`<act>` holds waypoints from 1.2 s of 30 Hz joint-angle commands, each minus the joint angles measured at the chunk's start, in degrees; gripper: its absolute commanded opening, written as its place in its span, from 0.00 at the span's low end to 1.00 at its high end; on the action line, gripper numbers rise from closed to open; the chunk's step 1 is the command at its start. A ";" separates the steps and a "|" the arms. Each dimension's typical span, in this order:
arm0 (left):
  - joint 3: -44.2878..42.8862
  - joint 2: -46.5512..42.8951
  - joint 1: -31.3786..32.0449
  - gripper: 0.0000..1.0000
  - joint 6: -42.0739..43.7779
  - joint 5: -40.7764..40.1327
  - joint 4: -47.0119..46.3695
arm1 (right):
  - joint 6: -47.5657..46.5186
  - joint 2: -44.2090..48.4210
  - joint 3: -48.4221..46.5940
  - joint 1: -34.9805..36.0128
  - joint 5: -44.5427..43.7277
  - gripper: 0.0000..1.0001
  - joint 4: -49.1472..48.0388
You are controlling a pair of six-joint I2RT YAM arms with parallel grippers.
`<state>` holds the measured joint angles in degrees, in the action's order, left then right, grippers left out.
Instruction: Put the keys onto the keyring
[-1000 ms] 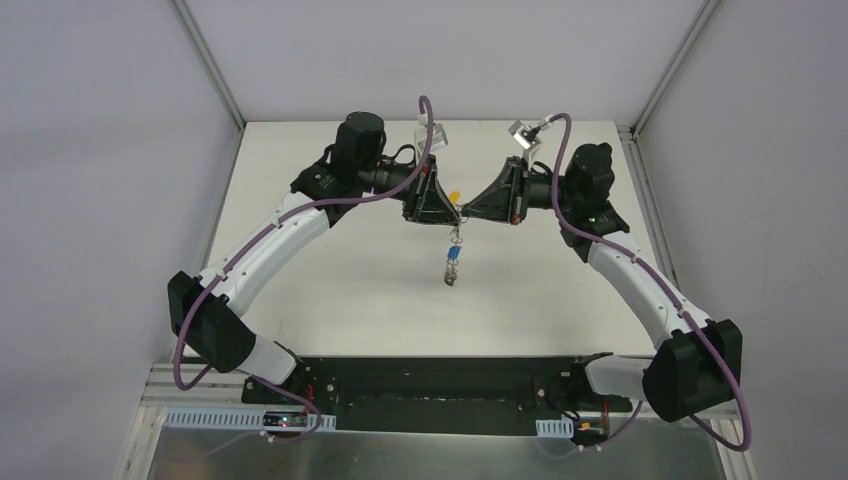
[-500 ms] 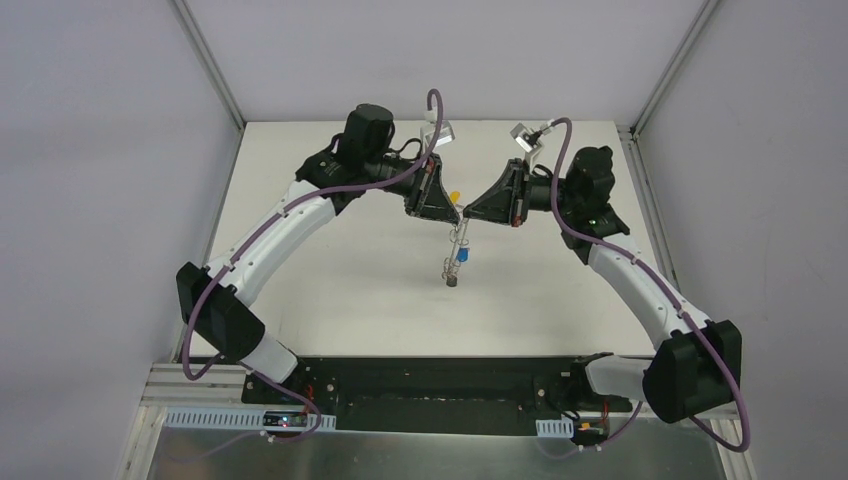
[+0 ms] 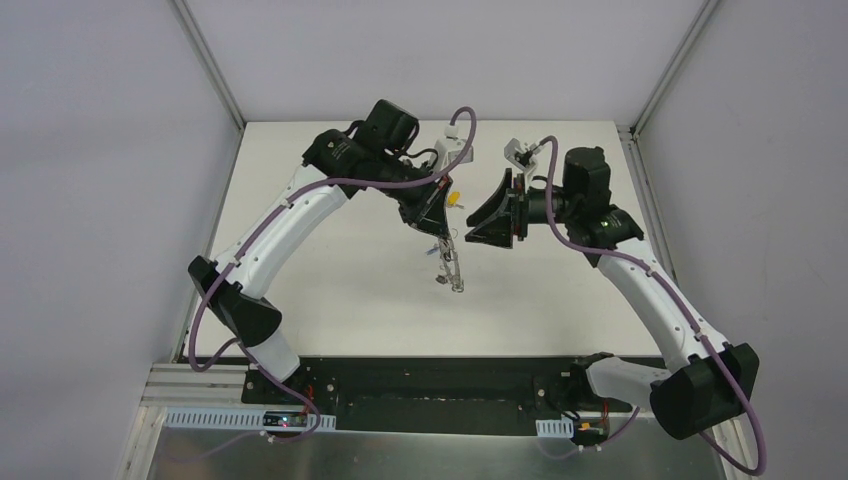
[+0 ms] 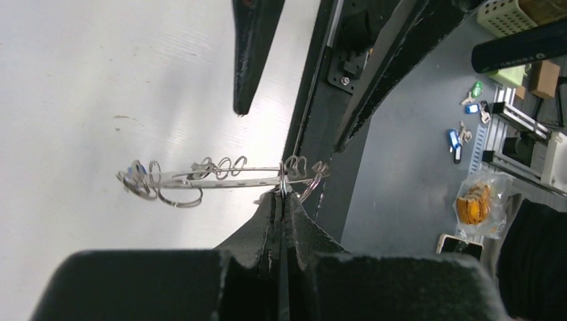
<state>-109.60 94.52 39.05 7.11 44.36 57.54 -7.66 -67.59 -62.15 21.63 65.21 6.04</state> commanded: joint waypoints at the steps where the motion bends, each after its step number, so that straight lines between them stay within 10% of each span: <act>1: -3.03 0.62 0.85 0.00 1.12 1.71 3.46 | -2.95 0.76 -1.66 1.50 0.68 0.53 0.62; 19: -2.15 2.71 1.12 0.00 -1.07 9.25 1.02 | 0.20 -1.88 1.15 4.05 1.05 0.41 -5.12; 36: -1.79 2.88 0.59 0.00 -0.49 7.81 0.28 | 5.13 -2.15 1.64 4.11 5.84 0.00 -10.44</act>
<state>-110.37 97.89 39.77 6.66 50.52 59.42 -4.14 -70.02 -60.07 25.63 68.18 0.01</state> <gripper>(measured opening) 0.010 0.007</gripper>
